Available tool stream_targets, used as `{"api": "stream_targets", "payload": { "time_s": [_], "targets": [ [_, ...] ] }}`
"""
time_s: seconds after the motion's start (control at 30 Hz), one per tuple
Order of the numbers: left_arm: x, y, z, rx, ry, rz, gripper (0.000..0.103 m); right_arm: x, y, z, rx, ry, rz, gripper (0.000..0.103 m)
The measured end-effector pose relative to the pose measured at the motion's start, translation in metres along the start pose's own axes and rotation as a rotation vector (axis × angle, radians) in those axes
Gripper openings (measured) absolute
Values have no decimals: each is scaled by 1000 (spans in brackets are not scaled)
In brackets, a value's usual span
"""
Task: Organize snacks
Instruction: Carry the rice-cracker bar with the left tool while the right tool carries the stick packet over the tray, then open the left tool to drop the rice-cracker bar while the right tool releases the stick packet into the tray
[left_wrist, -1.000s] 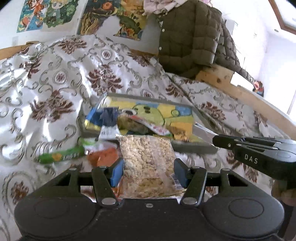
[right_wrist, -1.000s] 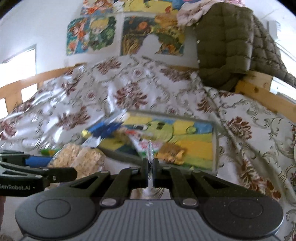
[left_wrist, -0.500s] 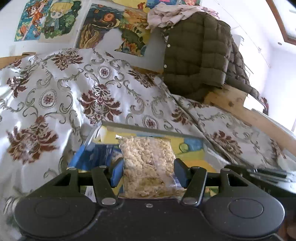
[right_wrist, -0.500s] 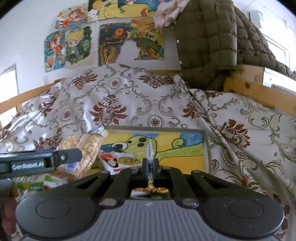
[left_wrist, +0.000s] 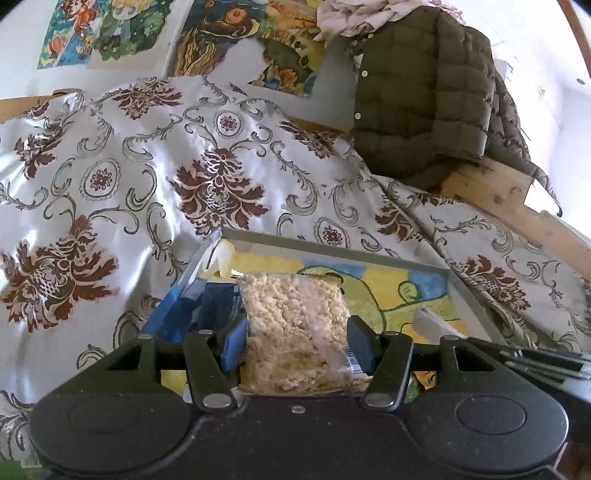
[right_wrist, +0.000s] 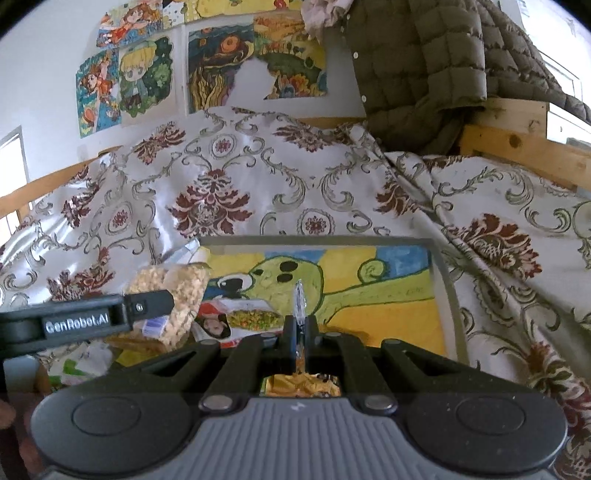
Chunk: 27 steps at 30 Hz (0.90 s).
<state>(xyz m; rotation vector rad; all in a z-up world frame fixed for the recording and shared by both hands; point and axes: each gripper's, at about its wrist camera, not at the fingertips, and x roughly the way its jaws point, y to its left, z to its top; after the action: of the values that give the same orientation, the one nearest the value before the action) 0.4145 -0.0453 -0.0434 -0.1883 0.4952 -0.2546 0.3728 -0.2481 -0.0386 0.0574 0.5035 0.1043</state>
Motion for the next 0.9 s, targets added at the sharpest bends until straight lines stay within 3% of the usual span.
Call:
{"api": "stream_targets", "payload": {
  "time_s": [0.7,0.9],
  "targets": [
    [9,-4,-5,32,62,6,61,10,-7,-9,33,78,-28,7],
    [7,-7,-6,29,71,9,62,10,-9,-9,42,92,-31,15]
  ]
}}
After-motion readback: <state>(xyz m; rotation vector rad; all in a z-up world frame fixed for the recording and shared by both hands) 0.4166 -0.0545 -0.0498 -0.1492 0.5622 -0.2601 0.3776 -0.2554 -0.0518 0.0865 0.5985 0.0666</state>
